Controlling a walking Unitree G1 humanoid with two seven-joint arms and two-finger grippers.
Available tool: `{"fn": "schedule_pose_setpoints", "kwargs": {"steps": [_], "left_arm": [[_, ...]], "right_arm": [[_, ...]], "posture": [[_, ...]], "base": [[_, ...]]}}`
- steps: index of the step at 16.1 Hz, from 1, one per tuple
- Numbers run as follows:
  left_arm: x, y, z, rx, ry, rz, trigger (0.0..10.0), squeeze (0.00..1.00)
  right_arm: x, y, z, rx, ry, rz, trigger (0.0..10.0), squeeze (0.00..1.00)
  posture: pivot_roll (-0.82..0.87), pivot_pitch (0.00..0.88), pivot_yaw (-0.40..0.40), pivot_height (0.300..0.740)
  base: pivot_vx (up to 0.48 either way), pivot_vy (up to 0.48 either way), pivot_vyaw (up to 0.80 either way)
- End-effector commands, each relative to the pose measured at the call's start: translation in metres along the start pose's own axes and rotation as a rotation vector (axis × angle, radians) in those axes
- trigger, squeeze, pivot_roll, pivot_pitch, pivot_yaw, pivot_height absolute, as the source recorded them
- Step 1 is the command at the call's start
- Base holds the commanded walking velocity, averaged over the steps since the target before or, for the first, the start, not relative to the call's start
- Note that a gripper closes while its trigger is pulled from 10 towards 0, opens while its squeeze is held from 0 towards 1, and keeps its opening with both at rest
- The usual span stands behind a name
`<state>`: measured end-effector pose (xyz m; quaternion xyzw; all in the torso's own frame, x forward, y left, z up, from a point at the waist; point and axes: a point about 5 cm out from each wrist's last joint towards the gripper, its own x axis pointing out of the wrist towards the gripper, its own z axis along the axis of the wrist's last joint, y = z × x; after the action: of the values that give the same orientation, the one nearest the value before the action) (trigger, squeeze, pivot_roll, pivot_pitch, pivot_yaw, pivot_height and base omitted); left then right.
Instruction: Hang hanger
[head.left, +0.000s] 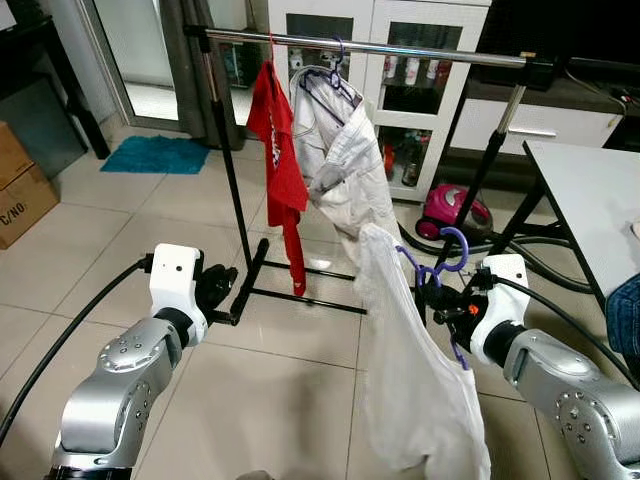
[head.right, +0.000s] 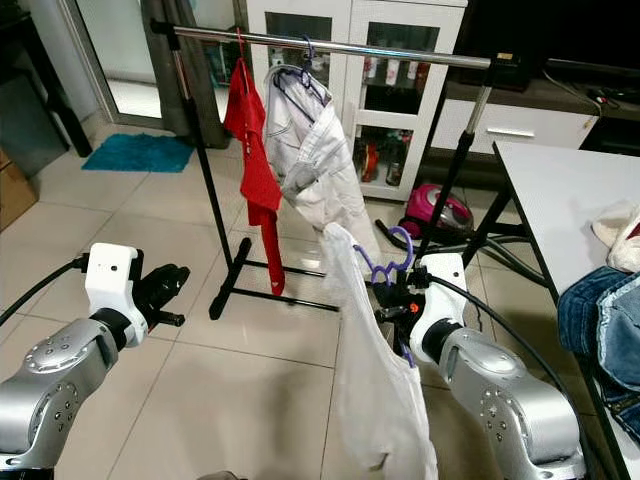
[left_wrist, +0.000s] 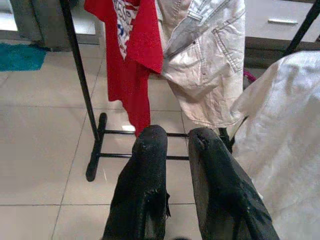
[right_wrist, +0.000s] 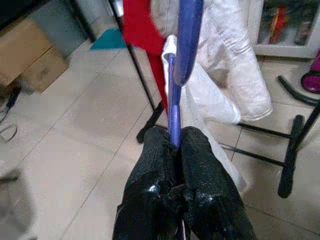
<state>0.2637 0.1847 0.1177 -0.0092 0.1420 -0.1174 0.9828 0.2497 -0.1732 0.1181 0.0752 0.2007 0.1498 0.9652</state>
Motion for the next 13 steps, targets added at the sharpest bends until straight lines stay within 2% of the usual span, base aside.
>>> {"fn": "schedule_pose_setpoints", "kwargs": {"steps": [1,2,3,4,5,7,8,11,13], "left_arm": [[0.008,-0.013,0.013,0.057,-0.1,-0.028,10.0,0.0],[0.011,-0.018,0.023,0.105,-0.162,-0.045,10.0,0.0],[0.011,-0.018,0.027,0.109,-0.17,-0.051,10.0,0.0],[0.01,-0.018,0.033,0.111,-0.185,-0.03,10.0,0.0],[0.008,-0.016,0.036,0.1,-0.194,-0.025,10.0,0.0],[0.006,-0.016,0.037,0.087,-0.202,-0.031,10.0,0.0],[0.006,-0.016,0.036,0.079,-0.204,-0.038,10.0,0.0],[0.009,-0.023,0.021,0.081,-0.173,-0.075,10.0,0.0],[0.009,-0.028,0.024,0.11,-0.185,-0.115,10.0,0.0]], "right_arm": [[0.005,-0.01,-0.011,0.002,0.033,-0.17,10.0,0.0],[0.008,-0.012,-0.015,-0.02,0.038,-0.223,10.0,0.0],[0.009,-0.01,-0.011,-0.035,0.002,-0.212,10.0,0.0],[0.012,-0.009,-0.004,-0.046,-0.082,-0.237,10.0,0.0],[0.012,-0.011,0.002,-0.017,-0.134,-0.262,10.0,0.0],[0.011,-0.013,0.007,-0.007,-0.16,-0.272,10.0,0.0],[0.011,-0.015,0.009,-0.033,-0.164,-0.288,10.0,0.0],[0.013,-0.022,0.006,-0.045,-0.167,-0.322,10.0,0.0],[0.012,-0.022,0.012,-0.035,-0.236,-0.354,10.0,0.0]], "posture": [[0.04,0.0,0.029,0.74],[0.04,0.0,0.02,0.74],[0.04,0.0,0.02,0.74],[0.05,0.0,0.021,0.74],[0.05,0.0,0.021,0.74],[0.05,0.0,0.017,0.74],[0.05,0.0,0.016,0.74],[0.04,0.0,0.031,0.74],[0.05,0.0,0.027,0.74]], "base": [[0.0,0.0,0.0],[0.0,0.0,0.0],[0.24,0.0,0.0],[0.285,0.0,0.0],[0.326,0.0,0.0],[0.347,0.0,0.0],[0.371,0.0,0.0],[0.395,0.0,0.0],[0.467,0.0,0.0]]}}
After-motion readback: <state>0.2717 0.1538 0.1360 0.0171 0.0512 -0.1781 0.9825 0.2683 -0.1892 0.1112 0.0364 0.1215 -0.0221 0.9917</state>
